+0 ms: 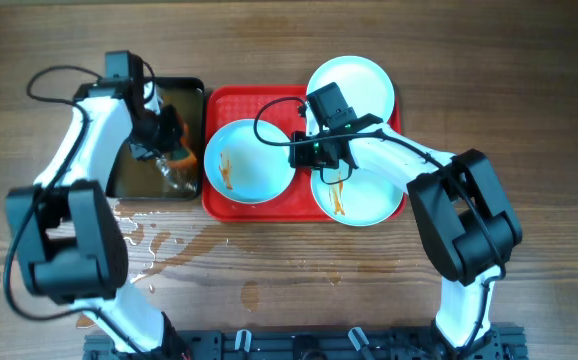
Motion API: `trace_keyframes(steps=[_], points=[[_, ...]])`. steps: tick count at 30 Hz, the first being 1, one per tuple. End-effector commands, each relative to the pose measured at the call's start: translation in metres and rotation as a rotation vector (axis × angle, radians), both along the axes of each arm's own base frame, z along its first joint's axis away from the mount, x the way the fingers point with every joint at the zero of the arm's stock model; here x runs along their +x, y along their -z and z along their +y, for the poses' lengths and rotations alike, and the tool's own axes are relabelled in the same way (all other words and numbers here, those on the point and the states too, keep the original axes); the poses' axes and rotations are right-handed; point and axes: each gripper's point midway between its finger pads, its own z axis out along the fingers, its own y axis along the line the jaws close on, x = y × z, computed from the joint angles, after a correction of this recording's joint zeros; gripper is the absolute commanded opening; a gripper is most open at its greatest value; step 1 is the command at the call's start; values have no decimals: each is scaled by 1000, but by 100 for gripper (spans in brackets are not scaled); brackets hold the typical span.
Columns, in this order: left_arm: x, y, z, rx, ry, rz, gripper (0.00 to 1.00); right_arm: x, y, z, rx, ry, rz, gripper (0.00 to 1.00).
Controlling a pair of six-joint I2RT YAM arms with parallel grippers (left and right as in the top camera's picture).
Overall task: Clean dirty plates on tray and stack at the side
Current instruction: 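Scrub the held plate with the sponge in the left gripper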
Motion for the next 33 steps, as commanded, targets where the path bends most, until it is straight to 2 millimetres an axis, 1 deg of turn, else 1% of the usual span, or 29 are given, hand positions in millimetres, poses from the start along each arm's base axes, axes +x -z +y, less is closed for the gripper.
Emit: trace_keyframes(steps=[1, 3, 5, 7, 10, 15, 18, 20, 22, 24, 25, 27, 28, 30, 33], points=[[9, -32, 2, -6, 38, -94, 4, 0, 3, 5, 28, -6, 22, 4], [5, -31, 2, -5, 50, -82, 4, -1, 1, 6, 35, -21, 18, 4], [2, -33, -4, -30, 99, -84, 4, 0, 0, 6, 39, -27, 15, 4], [0, -33, -5, -35, 102, -77, 4, 0, -1, 5, 50, -28, 20, 4], [0, -34, -5, -31, 118, -81, 4, 3, -2, 1, 61, -22, 25, 4], [0, -34, -8, -42, 130, -85, 4, 2, -2, 1, 59, -29, 23, 4], [1, -38, -30, -114, 171, -101, 4, 2, -2, 1, 58, -31, 21, 4], [1, -37, -51, -117, 213, -103, 4, 2, -2, 1, 58, -31, 21, 4], [4, -28, -67, -116, 203, -110, 4, 2, -2, 1, 58, -30, 21, 4], [2, -11, -81, -115, 197, -105, 4, 2, -2, 1, 57, -31, 21, 4], [-3, 0, -90, -115, 222, -96, 4, 2, -2, 1, 58, -30, 21, 4], [-13, 15, -100, -110, 245, -69, 4, 2, -2, 1, 58, -30, 20, 4], [-21, 28, -98, -69, 210, -33, 4, 2, -2, 1, 58, -30, 21, 4], [-34, 45, -89, -4, 141, 26, 4, 2, -2, 1, 58, -31, 20, 5], [-53, 61, -85, 1, 105, 85, 4, 3, -2, 1, 58, -30, 20, 4]])
